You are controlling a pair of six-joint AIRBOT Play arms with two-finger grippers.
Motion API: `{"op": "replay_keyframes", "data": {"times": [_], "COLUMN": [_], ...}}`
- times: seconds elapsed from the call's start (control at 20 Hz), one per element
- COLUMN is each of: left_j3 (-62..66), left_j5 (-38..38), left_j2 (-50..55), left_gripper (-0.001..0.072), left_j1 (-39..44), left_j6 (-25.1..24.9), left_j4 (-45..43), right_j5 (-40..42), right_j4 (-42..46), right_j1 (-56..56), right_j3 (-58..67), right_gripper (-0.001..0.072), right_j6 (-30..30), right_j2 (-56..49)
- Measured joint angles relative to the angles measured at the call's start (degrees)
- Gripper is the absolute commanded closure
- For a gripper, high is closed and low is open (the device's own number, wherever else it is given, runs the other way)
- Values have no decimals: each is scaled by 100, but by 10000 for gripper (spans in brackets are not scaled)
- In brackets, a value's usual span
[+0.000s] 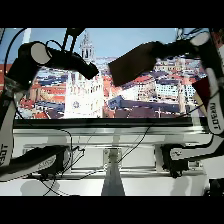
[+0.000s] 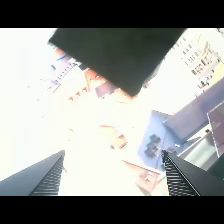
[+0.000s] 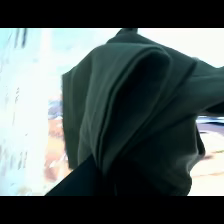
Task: Fold the clothes and pants, and hang the long-sleeved shirts on hangers.
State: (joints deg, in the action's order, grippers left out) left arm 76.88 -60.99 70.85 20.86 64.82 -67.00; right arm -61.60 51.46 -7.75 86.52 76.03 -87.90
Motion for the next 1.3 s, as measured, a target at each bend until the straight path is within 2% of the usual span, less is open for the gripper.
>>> {"op": "replay_keyframes", "data": {"times": [0.3, 0.55, 0.9, 0.95, 1.05, 1.1, 1.2, 1.25, 1.3], "left_j3": [0, -2, -2, -2, -2, -2, -2, 0, -2], "left_j5": [-358, -509, -566, -568, -570, -570, -573, -573, -573], "left_j2": [-129, -146, -146, -146, -146, -146, -146, -146, -146], "left_gripper": [5, 5, 5, 5, 5, 5, 5, 5, 5], "left_j1": [17, 17, 17, 17, 17, 17, 17, 17, 17], "left_j6": [0, 0, 0, 0, 0, 0, 0, 0, 0], "left_j4": [68, 94, 105, 103, 103, 103, 105, 105, 105], "right_j5": [-398, -1093, -1569, -1613, -1576, -1565, -1534, -1519, -1493], "right_j4": [1224, 2188, 3440, 3543, 3687, 3729, 3724, 3696, 3654], "right_j1": [-2201, -4028, -5764, -5914, -6133, -6203, -6262, -6273, -6271], "right_j3": [4, 2, 2, 0, -7, -24, -81, -138, -212], "right_gripper": [699, 700, 698, 653, 231, 118, 126, 198, 381], "right_j6": [568, 894, 1921, 2004, 2140, 2197, 2264, 2284, 2304], "right_j2": [964, 1333, 1547, 1552, 1563, 1567, 1567, 1567, 1567]}}
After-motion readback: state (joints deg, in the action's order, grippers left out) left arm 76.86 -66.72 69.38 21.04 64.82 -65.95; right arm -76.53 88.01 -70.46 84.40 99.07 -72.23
